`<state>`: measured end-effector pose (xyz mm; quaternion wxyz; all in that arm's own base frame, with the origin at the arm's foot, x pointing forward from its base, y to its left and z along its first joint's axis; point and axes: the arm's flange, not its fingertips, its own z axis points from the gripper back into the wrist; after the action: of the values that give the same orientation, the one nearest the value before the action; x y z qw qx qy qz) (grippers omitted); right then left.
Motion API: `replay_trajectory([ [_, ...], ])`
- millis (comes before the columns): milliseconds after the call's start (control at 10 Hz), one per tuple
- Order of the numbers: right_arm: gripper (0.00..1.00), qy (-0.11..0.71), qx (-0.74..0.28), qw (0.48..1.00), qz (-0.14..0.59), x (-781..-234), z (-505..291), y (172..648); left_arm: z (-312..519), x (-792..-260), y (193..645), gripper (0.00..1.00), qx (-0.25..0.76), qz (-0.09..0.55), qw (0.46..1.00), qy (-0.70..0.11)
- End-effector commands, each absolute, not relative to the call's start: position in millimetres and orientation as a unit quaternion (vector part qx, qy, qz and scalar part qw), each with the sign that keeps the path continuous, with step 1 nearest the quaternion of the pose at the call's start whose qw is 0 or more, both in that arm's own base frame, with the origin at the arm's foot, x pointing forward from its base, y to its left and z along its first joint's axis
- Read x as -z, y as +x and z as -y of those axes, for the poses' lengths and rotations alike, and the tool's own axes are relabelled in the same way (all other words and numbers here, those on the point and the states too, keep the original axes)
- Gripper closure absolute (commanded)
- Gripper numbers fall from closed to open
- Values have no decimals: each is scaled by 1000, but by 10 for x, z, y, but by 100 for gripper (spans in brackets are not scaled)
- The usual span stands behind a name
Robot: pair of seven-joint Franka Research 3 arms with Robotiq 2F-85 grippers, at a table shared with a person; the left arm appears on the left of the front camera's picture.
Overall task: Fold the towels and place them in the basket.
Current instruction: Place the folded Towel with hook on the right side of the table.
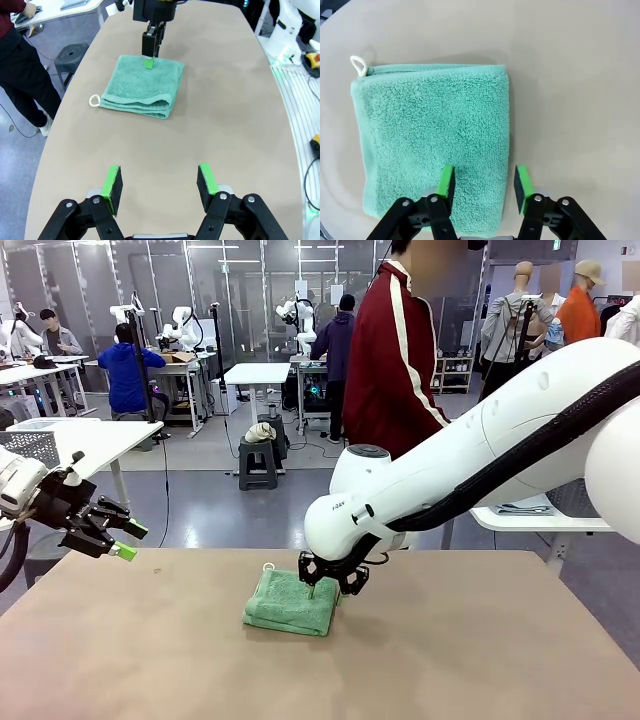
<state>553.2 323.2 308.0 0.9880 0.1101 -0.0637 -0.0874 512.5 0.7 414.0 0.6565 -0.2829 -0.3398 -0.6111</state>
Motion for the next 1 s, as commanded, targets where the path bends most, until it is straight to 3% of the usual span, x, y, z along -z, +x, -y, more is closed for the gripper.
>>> replay_trajectory([
  [0,56,132,90,985,72,-3047,-3252,5574,-10,-4147,5118,24,612,336,658,-282],
  [100,75,133,91,984,75,-3036,-3247,5575,-10,-4147,5118,24,612,336,658,-282],
  [200,61,135,93,984,75,-3029,-3236,5581,-10,-4147,5118,24,612,336,658,-282],
  [300,94,134,94,984,74,-3015,-3231,5587,-10,-4147,5118,24,612,336,658,-282],
  [400,80,132,92,984,71,-3024,-3220,5590,-10,-4147,5118,24,612,336,658,-282],
  [500,100,131,86,985,69,-3030,-3215,5581,-10,-4147,5118,24,612,336,658,-282],
  [900,100,112,69,990,57,-3046,-3174,5567,-10,-4147,5118,24,612,336,658,-282],
])
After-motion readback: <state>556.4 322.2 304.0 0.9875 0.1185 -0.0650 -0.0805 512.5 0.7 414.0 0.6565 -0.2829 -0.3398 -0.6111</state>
